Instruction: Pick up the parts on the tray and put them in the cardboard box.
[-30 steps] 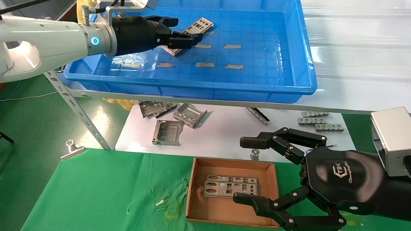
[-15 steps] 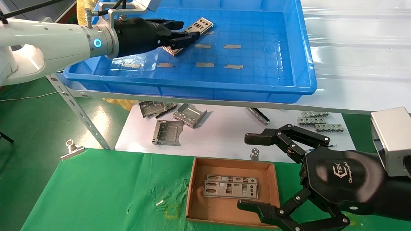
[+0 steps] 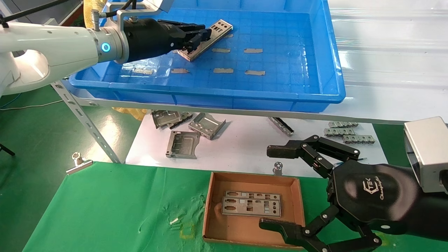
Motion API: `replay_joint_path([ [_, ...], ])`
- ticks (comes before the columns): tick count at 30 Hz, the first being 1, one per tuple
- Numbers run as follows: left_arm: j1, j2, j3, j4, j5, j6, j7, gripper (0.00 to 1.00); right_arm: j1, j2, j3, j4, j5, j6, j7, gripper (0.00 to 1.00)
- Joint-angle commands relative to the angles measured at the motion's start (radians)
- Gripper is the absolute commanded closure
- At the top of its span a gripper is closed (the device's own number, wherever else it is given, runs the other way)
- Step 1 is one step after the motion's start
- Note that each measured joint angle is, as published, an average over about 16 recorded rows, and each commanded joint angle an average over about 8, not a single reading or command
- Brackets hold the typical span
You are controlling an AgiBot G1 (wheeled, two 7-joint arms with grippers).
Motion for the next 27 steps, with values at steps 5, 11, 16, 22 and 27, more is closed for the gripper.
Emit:
replay_joint_path([
  [5, -0.008, -0.002, 0.006, 0.000, -0.004, 0.010, 0.018, 0.72, 0.000, 0.000, 0.000, 0.000, 0.000, 0.000, 0.000, 0.00],
  [11, -0.015, -0.005, 0.020, -0.009, 0.006, 0.025, 0.071, 0.00, 0.000, 0.000, 0.000, 0.000, 0.000, 0.000, 0.000, 0.00],
  [16, -0.019, -0.006, 0.025, -0.009, 0.004, 0.045, 0.107, 0.00, 0.000, 0.000, 0.000, 0.000, 0.000, 0.000, 0.000, 0.00],
  [22, -0.024, -0.005, 0.024, 0.003, -0.007, 0.064, 0.125, 0.00, 0.000, 0.000, 0.000, 0.000, 0.000, 0.000, 0.000, 0.00],
  [27, -0.028, -0.004, 0.024, 0.018, -0.016, 0.074, 0.126, 0.00, 0.000, 0.000, 0.000, 0.000, 0.000, 0.000, 0.000, 0.00],
])
